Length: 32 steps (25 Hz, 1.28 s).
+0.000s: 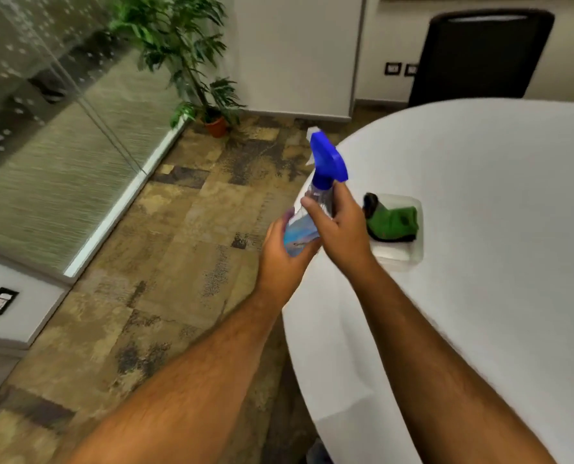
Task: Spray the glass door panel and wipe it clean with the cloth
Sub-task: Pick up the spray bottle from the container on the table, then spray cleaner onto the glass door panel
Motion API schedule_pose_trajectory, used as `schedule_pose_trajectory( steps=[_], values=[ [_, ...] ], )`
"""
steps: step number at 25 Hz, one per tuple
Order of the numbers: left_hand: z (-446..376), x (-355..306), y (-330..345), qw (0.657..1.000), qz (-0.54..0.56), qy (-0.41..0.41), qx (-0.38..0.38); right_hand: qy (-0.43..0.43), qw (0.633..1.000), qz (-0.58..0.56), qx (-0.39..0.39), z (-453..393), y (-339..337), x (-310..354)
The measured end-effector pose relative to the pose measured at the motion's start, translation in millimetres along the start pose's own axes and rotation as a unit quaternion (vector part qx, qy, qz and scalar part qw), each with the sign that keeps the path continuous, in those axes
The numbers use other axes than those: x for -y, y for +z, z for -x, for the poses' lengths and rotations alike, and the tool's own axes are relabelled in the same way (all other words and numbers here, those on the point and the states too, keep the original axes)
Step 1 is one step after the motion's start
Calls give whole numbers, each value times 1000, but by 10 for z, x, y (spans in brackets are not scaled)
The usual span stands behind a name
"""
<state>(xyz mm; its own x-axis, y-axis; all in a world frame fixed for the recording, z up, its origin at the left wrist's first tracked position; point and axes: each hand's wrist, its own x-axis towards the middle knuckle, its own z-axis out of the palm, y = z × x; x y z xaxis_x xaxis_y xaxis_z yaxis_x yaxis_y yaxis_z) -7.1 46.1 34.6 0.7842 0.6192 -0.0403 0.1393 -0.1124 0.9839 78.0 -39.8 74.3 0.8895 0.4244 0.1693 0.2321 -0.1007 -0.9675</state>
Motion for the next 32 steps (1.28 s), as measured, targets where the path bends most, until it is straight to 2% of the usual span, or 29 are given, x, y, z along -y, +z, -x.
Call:
schedule_pose_trajectory(
  steps=[2,4,9,12,16,20,25,28,32],
  values=[
    [156,29,-628,998,33,-4,-48,-4,999,-14,34,306,603,259],
    [343,56,-1244,997,47,5,-59,1,998,-43,50,602,1138,509],
    [1180,206,-3220,990,35,30,-136,-32,987,-84,136,1520,2810,1380],
    [1666,290,-4233,982,30,37,-182,-34,973,-137,183,2089,3742,1803],
    [2376,348,-5526,959,31,35,-280,-46,935,-170,307,2835,4840,2410],
    [2878,389,-6395,925,28,33,-377,-77,898,-187,389,3347,5666,2914],
    [3270,349,-7446,881,4,26,-473,-72,850,-222,473,3818,6643,3463],
    [3289,229,-8121,857,-32,41,-513,-81,820,-280,493,3845,7225,3883],
    [3234,-85,-9001,827,-79,65,-552,-114,800,-324,492,3818,8063,4568]
  ],
)
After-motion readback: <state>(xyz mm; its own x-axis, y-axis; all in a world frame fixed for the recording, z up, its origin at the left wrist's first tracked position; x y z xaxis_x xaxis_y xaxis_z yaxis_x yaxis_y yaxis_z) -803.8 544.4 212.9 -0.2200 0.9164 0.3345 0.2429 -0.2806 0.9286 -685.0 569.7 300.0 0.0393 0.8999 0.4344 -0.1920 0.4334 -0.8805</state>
